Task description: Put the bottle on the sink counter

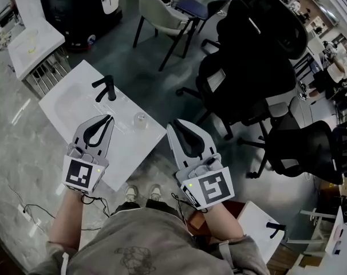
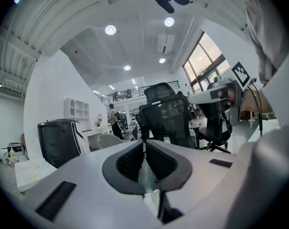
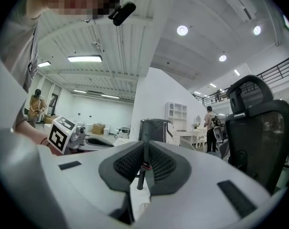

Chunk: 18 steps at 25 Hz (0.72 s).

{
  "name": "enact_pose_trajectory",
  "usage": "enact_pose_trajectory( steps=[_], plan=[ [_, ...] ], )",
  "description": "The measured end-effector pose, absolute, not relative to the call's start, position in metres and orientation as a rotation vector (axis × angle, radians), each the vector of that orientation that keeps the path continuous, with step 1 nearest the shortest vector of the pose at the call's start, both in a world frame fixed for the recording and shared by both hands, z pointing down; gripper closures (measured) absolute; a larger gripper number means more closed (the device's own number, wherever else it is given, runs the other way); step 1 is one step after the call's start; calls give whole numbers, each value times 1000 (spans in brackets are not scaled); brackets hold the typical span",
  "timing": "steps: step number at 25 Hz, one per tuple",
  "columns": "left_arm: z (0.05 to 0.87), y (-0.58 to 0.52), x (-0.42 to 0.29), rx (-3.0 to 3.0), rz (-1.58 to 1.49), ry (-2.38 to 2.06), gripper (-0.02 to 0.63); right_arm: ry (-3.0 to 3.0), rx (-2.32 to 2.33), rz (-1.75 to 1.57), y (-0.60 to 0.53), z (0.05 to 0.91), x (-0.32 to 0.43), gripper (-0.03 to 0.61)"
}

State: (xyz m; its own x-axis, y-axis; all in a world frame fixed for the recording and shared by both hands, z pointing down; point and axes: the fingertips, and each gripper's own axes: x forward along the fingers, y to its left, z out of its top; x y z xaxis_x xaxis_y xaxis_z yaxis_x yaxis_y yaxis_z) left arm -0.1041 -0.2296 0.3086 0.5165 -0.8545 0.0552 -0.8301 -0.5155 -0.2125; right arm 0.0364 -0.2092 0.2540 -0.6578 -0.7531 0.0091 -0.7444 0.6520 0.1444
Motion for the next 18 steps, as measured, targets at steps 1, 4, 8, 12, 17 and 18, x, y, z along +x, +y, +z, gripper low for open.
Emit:
enact_pose_trajectory(
  steps=[1,4,8,12,17,18],
  plan=[
    [307,-226,-105,-2592,-224,1462,583,-2799,1263,-204,-205,254,37,532],
    [307,-214,-105,-2592,-223,1489,584,-2806,1249,-223,-194,254,40,532],
    [316,-205,-105,-2594,-227,1515,586,-2836,1233,-206,-183,254,41,534],
    [321,-196,-101,-2595,-228,1534,588,-2836,1204,-216,-173,260,43,537],
    [330,-188,-94,-2609,-269,1553,588,-2791,1213,-318,-169,274,42,537],
    [332,-186,-92,-2623,-269,1551,588,-2777,1211,-325,-168,278,42,537]
  ],
)
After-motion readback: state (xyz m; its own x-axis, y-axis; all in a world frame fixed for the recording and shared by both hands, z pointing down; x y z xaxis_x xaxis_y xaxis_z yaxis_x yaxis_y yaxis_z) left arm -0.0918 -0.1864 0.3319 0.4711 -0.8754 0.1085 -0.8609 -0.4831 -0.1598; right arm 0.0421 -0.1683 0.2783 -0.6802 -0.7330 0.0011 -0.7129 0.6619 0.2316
